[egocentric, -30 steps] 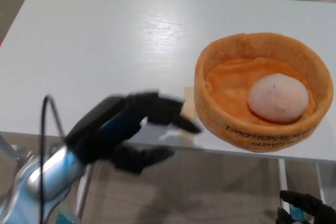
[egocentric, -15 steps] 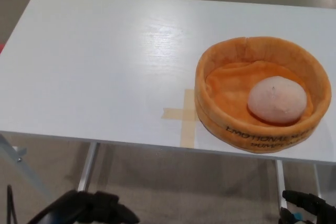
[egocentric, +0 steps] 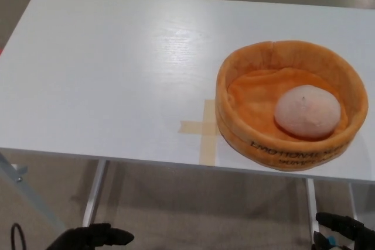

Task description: Use the left hand to pick up the pink round toy on the left and place it inside the orange plate on the desk.

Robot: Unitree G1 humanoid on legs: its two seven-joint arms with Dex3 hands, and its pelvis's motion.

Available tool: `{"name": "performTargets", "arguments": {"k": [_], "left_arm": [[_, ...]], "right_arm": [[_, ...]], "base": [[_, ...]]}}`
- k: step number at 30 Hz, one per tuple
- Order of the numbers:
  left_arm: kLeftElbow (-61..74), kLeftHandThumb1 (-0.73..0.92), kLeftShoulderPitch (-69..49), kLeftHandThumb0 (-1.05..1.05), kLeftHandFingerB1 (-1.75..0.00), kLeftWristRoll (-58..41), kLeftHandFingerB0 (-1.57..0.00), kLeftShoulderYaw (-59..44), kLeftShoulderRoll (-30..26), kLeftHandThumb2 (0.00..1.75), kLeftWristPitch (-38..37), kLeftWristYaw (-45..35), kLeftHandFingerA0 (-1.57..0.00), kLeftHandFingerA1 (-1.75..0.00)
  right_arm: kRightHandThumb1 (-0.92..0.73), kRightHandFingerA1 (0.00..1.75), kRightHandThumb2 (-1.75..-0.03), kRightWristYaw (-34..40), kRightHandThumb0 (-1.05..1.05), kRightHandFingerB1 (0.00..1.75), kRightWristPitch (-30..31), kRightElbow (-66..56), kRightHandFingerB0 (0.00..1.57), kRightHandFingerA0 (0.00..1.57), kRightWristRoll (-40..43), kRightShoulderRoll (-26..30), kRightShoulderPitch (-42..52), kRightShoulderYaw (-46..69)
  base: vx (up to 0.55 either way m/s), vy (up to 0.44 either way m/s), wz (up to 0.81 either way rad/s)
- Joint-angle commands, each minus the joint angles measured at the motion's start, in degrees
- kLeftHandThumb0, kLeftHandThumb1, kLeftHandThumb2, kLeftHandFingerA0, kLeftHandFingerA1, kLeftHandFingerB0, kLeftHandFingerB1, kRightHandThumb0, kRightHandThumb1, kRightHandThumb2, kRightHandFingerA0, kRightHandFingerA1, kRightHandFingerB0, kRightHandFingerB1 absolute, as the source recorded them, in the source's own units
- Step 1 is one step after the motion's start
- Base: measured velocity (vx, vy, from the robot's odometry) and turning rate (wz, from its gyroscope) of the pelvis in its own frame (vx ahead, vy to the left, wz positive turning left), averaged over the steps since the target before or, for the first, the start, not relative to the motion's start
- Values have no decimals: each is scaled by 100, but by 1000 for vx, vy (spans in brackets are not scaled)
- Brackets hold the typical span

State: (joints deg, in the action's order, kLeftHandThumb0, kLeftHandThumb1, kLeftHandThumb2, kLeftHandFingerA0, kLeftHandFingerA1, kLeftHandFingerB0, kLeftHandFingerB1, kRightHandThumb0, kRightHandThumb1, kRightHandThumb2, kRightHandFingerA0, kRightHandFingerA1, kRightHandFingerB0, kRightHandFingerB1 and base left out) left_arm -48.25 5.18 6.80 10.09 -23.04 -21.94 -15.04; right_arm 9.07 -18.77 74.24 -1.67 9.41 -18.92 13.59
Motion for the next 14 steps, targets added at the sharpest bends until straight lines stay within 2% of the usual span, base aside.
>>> {"name": "performTargets", "arguments": {"k": [1,5,6,8,9,10,14], "left_arm": [[-1899,63,624,-21,-36,738,-43,163,319,59,351,1890,-38,-42],[-2088,62,696,-22,-35,473,-41,-30,375,58,397,1660,-37,-41],[-2137,58,705,-31,-40,472,-39,-35,374,68,377,1662,-38,-45],[-2242,58,736,-31,-40,484,-39,-38,372,68,338,1676,-38,-44],[-2278,58,752,-31,-40,488,-39,-38,373,68,323,1686,-38,-44],[-2315,62,775,-24,-35,504,-42,-33,371,59,306,1707,-42,-40],[-2404,62,831,-24,-35,541,-41,-41,377,59,264,1756,-42,-41]], "right_arm": [[-60,82,-59,-47,-18,59,-7,75,71,69,7,45,67,-26],[-60,83,-59,-80,-19,58,-13,67,70,68,28,41,75,-12],[-61,86,-59,-68,-22,57,-19,70,70,72,15,41,85,-23],[-63,80,-57,-54,-22,55,-11,77,69,72,-18,47,101,-51],[-63,80,-57,-55,-22,55,3,79,69,72,-25,51,101,-60],[-63,82,-56,-41,-23,54,13,81,69,74,-36,52,100,-73],[-62,83,-58,-31,-22,55,12,83,70,72,-31,53,95,-91]], "base": [[0,0,0],[0,0,0],[0,0,0],[0,0,0],[0,0,0],[0,0,0],[0,0,0]]}}
